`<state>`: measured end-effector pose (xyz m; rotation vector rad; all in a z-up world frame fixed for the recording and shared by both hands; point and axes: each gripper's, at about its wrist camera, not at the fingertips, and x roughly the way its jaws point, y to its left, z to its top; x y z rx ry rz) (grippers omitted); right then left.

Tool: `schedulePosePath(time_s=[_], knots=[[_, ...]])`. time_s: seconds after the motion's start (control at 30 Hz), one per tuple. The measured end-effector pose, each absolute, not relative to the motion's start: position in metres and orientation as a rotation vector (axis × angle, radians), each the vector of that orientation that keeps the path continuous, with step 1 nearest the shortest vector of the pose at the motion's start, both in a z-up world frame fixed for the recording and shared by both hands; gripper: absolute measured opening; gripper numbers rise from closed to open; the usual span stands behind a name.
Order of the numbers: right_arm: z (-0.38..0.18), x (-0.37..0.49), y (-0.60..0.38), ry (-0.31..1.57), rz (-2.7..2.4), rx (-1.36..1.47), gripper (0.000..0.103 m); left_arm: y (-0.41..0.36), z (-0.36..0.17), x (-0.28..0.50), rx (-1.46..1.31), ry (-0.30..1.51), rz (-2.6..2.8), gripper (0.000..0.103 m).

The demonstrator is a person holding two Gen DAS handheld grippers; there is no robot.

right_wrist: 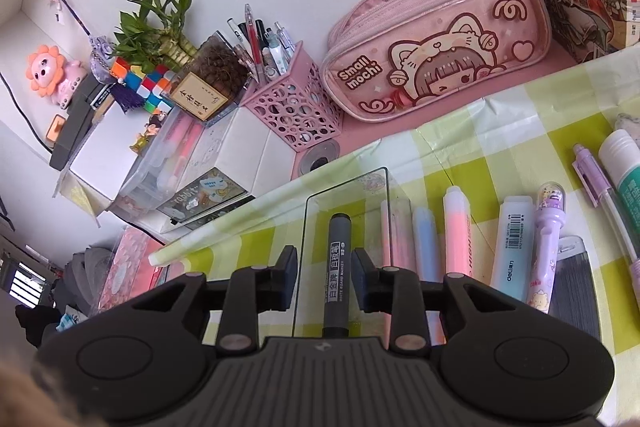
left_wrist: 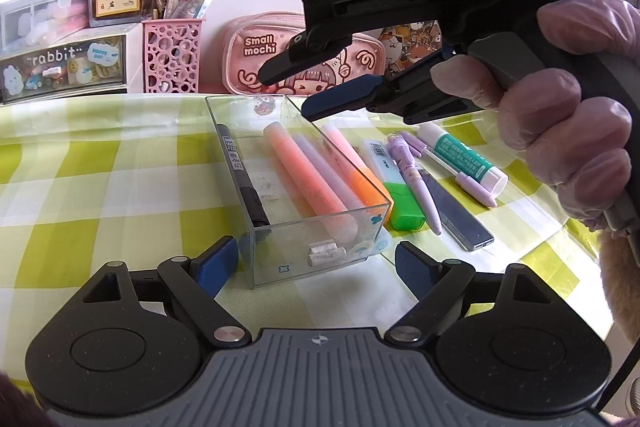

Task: Organize stationery
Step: 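Withdraw the right gripper and move it toward the purple pen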

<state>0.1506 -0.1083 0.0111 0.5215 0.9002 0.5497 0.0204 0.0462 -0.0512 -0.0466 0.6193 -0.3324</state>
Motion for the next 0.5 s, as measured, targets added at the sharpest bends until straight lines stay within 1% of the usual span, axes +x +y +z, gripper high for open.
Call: schedulePosePath(time_s=[0.17,0.27,0.33,0.43,0.5], knots=[[0.023,0.132,-0.121,0.834,0.531,0.460,0.061,0.047,-0.051,0.021,-0.048,0.619,-0.333,0.083],[0.029,0.122,-0.132,0.794,0.504,0.414,0.067,0.046,-0.051,0.020,-0.050,0.619,-0.334,0.083],[0.030,0.117,-0.140,0.775,0.486,0.396,0.073,0.047,-0.051,0.020,-0.052,0.618,-0.336,0.083],[0.029,0.107,-0.154,0.753,0.446,0.353,0.080,0.047,-0.051,0.020,-0.052,0.618,-0.335,0.083],[0.027,0.103,-0.159,0.752,0.430,0.326,0.080,0.047,-0.051,0.020,-0.053,0.618,-0.335,0.083]])
